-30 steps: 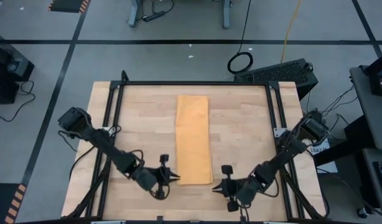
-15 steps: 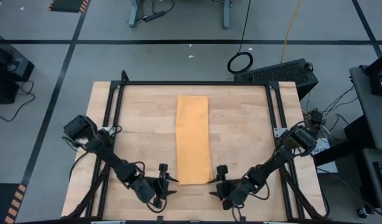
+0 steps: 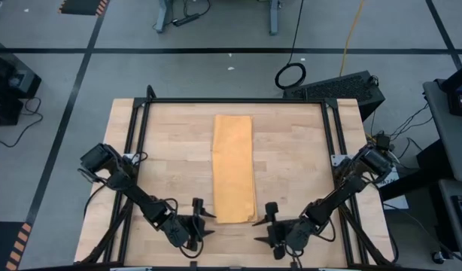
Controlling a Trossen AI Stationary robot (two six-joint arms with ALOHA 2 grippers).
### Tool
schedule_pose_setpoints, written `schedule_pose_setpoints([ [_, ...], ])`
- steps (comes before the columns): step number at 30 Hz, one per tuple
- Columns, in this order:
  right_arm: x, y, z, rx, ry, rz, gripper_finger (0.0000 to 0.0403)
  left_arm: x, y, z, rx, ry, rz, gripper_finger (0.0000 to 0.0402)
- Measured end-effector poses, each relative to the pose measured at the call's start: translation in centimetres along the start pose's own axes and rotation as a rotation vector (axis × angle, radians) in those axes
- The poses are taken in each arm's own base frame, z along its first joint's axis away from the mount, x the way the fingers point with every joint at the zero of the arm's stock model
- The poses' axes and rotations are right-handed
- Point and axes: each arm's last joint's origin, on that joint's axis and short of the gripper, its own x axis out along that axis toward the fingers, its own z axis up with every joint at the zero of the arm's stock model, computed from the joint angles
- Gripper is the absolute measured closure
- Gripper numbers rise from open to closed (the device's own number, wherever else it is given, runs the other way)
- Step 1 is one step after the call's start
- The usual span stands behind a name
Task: Roll towel
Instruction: Roll the yellow towel
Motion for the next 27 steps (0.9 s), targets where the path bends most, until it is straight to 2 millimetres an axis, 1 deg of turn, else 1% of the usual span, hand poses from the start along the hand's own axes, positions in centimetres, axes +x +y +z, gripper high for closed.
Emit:
schedule_pose_setpoints([
  [4, 0.5, -1.0, 0.4, 0.036, -0.029, -0.072, 0.0193, 0.6, -0.2, -0.6, 0.014, 0.015, 0.005, 0.0147],
  [7, 1.2, -2.1, 0.4, 0.095, -0.011, -0.104, 0.0195, 1.0, -0.1, -1.0, 0.014, 0.027, 0.012, 0.0147],
  [9, 1.4, -2.5, 0.3, 0.11, 0.0, -0.115, 0.0202, 1.0, -0.1, -1.0, 0.01, 0.029, 0.016, 0.0147],
  [15, 1.6, -2.7, 0.0, 0.113, 0.049, -0.065, 0.0227, 1.0, 0.0, -1.0, -0.007, 0.021, 0.034, 0.0148],
  [21, 1.7, -3.0, -0.8, 0.208, 0.14, -0.029, 0.0251, 1.0, 0.0, -1.0, -0.005, 0.024, 0.035, 0.0148],
  [27, 1.5, -3.0, -1.9, 0.315, 0.285, 0.043, 0.0273, 1.0, 0.0, -1.0, -0.005, 0.024, 0.035, 0.0148],
])
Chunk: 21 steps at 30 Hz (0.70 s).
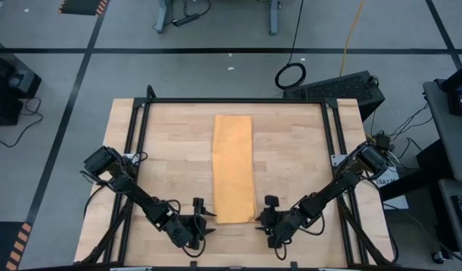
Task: Roll towel
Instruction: Roll the yellow towel
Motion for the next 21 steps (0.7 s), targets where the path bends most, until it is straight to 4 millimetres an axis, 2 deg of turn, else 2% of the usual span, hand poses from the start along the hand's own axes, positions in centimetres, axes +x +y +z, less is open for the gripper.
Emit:
schedule_pose_setpoints([
  [3, -0.6, 0.1, 0.4, 0.029, -0.002, 0.02, 0.0278, 0.0, 0.0, 0.0, -0.001, 0.0, 0.0, 0.0149],
  [7, -2.1, 0.4, 2.3, 0.022, -0.108, 0.009, 0.0279, 0.0, 0.0, 0.0, -0.001, -0.001, 0.0, 0.0149],
  [10, -2.4, 0.4, 3.0, -0.001, -0.178, -0.016, 0.0279, 0.0, 0.0, 0.0, -0.001, -0.002, 0.0, 0.0149],
  [16, -0.2, 0.2, 2.6, 0.006, -0.21, 0.014, 0.028, 0.0, 0.0, 0.1, -0.006, -0.009, 0.011, 0.0149],
  [21, 0.8, -0.6, 0.9, 0.075, -0.063, -0.017, 0.028, 0.0, 0.0, 0.1, -0.011, -0.017, 0.014, 0.0149],
])
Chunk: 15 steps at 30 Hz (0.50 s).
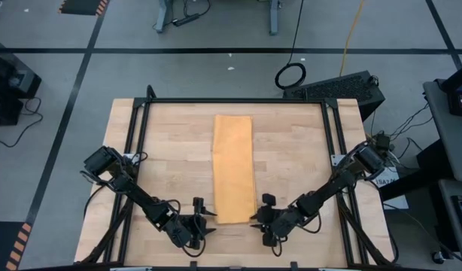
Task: Roll towel
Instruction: Roll the yellow towel
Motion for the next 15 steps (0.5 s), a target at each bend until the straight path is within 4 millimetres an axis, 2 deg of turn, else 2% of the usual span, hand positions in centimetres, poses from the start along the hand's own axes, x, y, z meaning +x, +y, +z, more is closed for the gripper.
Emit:
schedule_pose_setpoints([
  [3, -0.7, -0.5, -0.5, 0.036, 0.091, -0.053, 0.028, 0.0, 0.0, 0.0, -0.004, 0.0, 0.001, 0.0149],
  [6, -2.0, -0.5, -0.1, 0.045, 0.111, -0.07, 0.028, 0.0, 0.0, 0.0, -0.005, 0.0, 0.001, 0.0149],
  [10, -3.6, -0.1, 1.2, 0.043, 0.061, -0.053, 0.028, 0.1, 0.1, 0.0, -0.009, 0.0, 0.005, 0.0149],
  [15, -3.5, 0.2, 1.6, -0.022, -0.001, -0.05, 0.028, 0.5, 0.7, 0.2, -0.025, -0.002, 0.022, 0.0149],
])
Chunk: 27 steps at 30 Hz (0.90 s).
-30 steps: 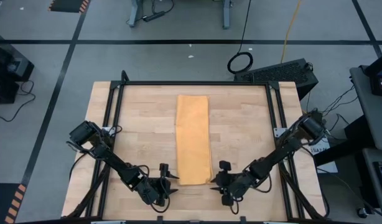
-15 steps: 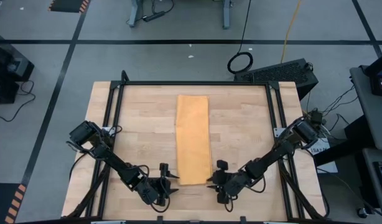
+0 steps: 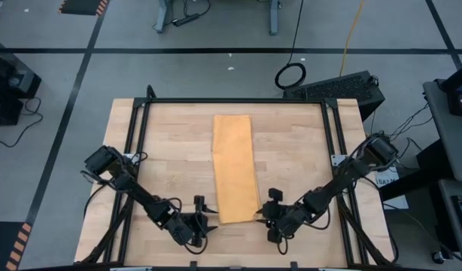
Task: Roll towel
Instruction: Roll the yellow towel
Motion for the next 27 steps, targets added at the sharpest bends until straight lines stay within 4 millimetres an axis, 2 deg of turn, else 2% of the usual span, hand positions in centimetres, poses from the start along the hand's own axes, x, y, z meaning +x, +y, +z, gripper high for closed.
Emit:
schedule_pose_setpoints([
  [5, 1.4, 0.4, -0.3, -0.022, -0.056, 0.015, 0.028, 0.3, 0.4, 0.1, -0.008, -0.002, 0.009, 0.0149],
  [10, 2.4, -0.6, -1.6, 0.07, 0.036, -0.049, 0.0281, 0.3, 0.4, 0.1, 0.004, 0.0, 0.008, 0.0149],
  [13, 2.4, -0.7, -1.8, 0.131, 0.093, -0.026, 0.0288, 0.4, 0.5, 0.2, 0.015, 0.002, 0.01, 0.0149],
  [18, 0.9, -0.2, -0.3, 0.153, 0.062, 0.04, 0.0304, 1.2, 1.6, 0.7, 0.007, -0.007, -0.032, 0.0149],
  [21, -0.2, 0.1, 1.4, 0.108, -0.013, 0.05, 0.0306, 2.2, 2.2, 1.3, 0.021, -0.044, -0.128, 0.0149],
  [24, -1.3, 0.4, 2.4, 0.042, -0.076, 0.044, 0.0306, 3.3, 3.1, 0.9, 0.028, -0.012, -0.202, 0.0149],
  [27, -1.7, 0.8, 1.8, -0.073, -0.05, 0.053, 0.0306, 3.9, 3.8, -0.1, 0.027, 0.085, -0.252, 0.0149],
])
